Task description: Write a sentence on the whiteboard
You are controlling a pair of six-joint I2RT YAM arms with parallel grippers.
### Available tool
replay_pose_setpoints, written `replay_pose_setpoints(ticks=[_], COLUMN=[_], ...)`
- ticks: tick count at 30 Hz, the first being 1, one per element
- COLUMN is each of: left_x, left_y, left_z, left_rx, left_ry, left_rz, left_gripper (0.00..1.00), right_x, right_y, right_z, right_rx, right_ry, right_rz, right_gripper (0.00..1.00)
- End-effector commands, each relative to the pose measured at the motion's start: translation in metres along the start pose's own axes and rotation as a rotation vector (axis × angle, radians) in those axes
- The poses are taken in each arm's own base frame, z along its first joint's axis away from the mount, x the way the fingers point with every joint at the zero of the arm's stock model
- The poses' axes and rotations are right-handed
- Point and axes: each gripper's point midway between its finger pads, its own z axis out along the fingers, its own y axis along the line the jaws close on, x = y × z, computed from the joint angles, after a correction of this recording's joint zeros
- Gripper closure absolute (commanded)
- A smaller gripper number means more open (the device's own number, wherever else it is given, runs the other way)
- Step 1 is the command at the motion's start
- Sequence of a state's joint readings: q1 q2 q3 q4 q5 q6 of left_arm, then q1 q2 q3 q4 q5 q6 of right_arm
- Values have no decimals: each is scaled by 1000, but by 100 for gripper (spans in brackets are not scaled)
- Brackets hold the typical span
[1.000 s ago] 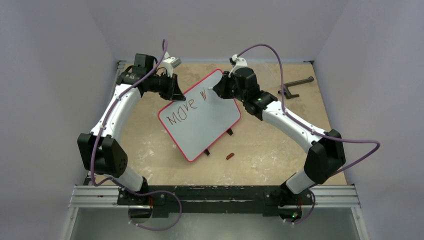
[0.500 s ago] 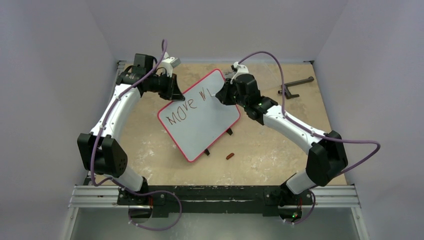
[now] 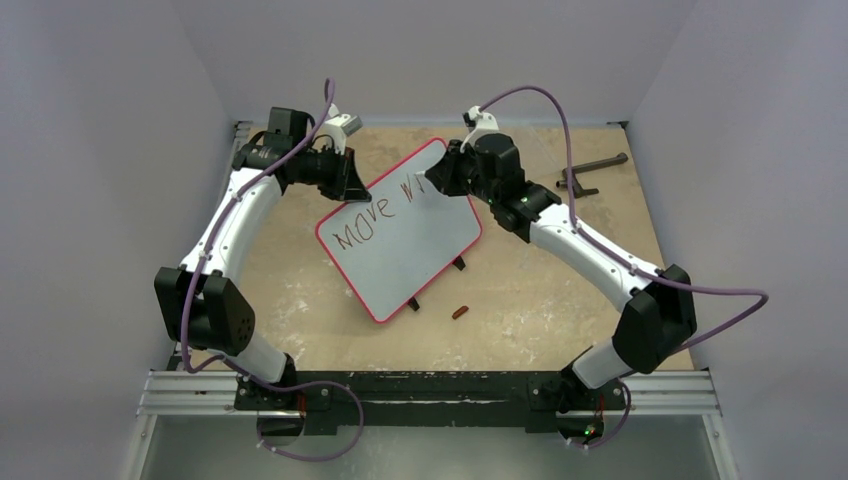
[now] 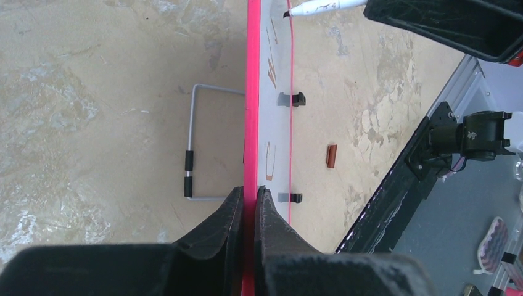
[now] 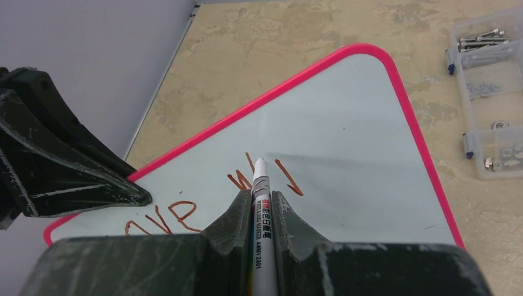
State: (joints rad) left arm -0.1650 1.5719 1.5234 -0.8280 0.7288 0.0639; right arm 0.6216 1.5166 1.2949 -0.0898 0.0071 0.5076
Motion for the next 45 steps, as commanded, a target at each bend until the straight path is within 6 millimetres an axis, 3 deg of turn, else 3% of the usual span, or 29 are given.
replay_pose_setpoints(ticks=[1,7,15,24,36,45], left_x=[-20,-20,-20,-20,-20,-21], left_y=[5,3,0,-1,0,-1], left_z=[-14,-14,-15,-15,-14,-15], left_rx=[-71,-60,-48,-45,-46,-41], left_ry=[-73,-74,-77,-79,-77,-79], left_rz=[121,125,131,136,135,134], left_gripper=[100,100,100,100,100,100], right_x=[-36,-41,-25,-18,-41,-34], right_y=[26,27,12,-2,-4,-12], right_z=[-8,3,14,6,-20,-12], right_rx=[-75,-67,-17,23,29,30], right_ry=[-81,-83,-45,-36,-107,-85], right_rz=[-3,5,5,1,-4,7], right_gripper=[100,100,100,100,100,100])
